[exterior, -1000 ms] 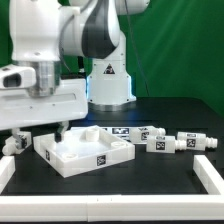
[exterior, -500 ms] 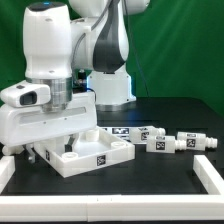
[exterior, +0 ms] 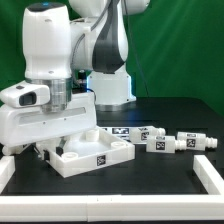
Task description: Assemble one leg
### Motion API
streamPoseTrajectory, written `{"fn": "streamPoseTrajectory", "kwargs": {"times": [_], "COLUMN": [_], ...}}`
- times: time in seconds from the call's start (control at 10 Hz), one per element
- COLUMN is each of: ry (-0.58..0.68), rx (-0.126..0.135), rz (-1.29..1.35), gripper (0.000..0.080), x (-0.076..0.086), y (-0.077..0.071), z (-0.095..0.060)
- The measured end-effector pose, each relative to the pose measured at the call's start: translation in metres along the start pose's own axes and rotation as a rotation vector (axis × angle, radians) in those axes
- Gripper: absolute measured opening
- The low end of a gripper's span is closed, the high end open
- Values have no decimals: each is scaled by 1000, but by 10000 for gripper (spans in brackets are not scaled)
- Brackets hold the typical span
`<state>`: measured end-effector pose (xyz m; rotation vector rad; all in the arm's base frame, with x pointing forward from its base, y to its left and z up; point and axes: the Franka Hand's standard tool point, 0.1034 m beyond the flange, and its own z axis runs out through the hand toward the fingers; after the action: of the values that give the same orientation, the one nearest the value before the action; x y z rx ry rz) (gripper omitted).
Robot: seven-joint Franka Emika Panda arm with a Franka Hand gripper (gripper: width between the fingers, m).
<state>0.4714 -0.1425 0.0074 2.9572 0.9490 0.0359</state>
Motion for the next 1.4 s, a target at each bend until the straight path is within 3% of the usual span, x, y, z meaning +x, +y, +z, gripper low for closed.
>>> {"fn": "streamPoseTrajectory", "kwargs": {"times": [0.1, 0.2, 0.3, 0.5, 0.7, 1.0, 1.4], "ry": [0, 2, 11, 9, -26, -23, -27], "rx": [1, 4, -3, 13, 52, 50, 52], "rz": [14, 55, 125, 336, 470, 534, 520], "gripper": [74, 48, 48, 47, 47, 47, 47], "x": [1, 5, 11, 36, 68, 109, 109], "y": [1, 6, 11, 7, 6, -9, -11], "z": [-1, -9, -17, -34, -50, -54, -50]}}
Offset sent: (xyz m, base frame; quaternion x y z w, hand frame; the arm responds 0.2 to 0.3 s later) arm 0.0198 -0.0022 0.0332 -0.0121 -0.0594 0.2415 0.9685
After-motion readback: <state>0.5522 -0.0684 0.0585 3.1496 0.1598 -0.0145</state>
